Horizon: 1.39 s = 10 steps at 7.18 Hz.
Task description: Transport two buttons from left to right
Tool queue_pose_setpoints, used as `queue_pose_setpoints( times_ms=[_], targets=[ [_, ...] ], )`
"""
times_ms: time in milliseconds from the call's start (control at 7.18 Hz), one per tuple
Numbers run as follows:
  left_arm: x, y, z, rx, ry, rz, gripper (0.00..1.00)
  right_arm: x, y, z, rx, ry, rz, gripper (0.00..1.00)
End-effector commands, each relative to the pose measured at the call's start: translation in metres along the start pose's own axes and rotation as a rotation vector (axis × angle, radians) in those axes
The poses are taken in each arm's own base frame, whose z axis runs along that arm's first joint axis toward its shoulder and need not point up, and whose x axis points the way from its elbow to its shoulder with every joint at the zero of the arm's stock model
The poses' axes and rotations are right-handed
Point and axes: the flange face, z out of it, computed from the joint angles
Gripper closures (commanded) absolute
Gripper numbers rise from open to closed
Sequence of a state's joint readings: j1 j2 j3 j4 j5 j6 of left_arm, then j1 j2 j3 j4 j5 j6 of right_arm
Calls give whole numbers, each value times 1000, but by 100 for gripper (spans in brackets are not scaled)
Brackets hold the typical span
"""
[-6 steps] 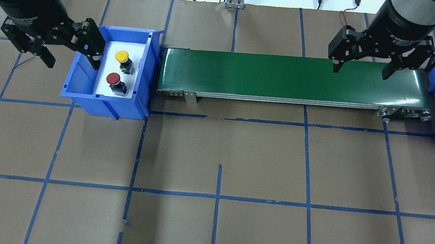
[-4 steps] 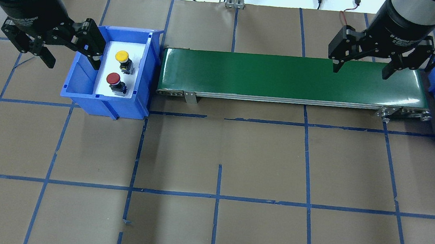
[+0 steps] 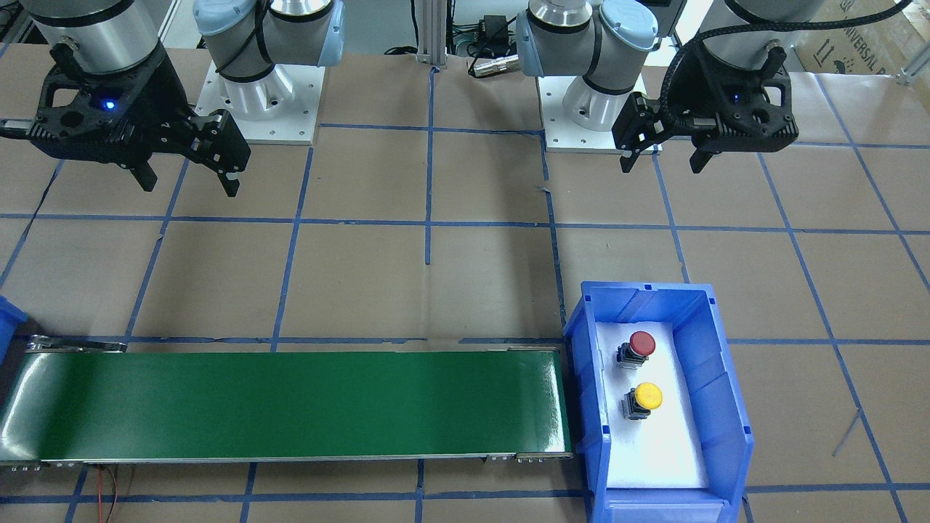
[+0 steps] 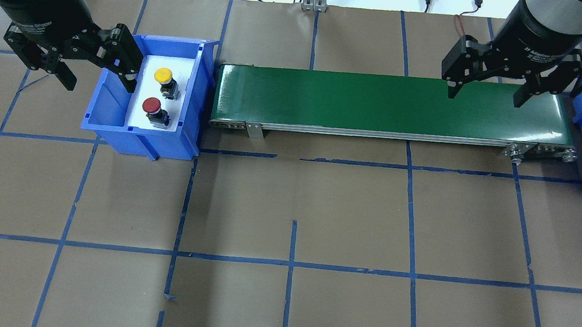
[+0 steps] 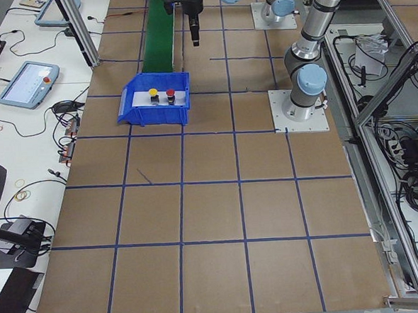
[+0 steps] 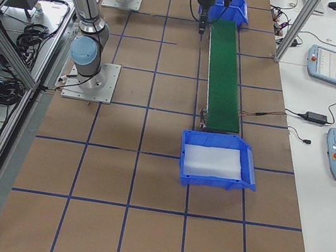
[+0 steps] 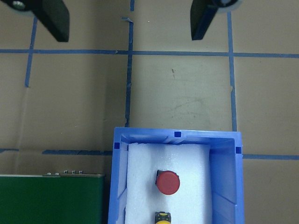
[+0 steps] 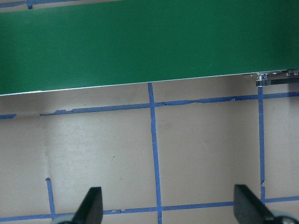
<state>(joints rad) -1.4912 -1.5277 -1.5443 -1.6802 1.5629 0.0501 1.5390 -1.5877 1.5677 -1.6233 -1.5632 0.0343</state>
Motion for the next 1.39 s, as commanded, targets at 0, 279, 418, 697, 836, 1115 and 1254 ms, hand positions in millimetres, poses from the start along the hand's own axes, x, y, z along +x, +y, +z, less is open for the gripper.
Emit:
queue_pose_setpoints(
  times_ms=[0, 279, 418, 697, 836, 1115, 1254],
  targets=[
    [2, 0, 4, -6, 1, 6, 9, 1, 0, 0, 0, -1, 3, 0],
    [7, -8, 4, 32, -1, 19, 8, -1, 0, -1, 3, -2, 1, 0],
    [8, -6, 3, 30, -8, 23, 8, -1, 0, 0, 1, -2, 1, 0],
    [8, -5, 3, 27, -10, 22, 7, -2, 0, 0, 1, -3, 1, 0],
    [8, -7, 5, 30, -11, 22, 7, -1, 0, 0, 0, -2, 1, 0],
    [7, 2, 10, -18, -8, 20, 3, -2, 1, 1, -2, -3, -2, 0],
    [6, -1, 5, -10, -7, 17, 3, -2, 1, 2, -4, -3, -2, 0]
  ],
)
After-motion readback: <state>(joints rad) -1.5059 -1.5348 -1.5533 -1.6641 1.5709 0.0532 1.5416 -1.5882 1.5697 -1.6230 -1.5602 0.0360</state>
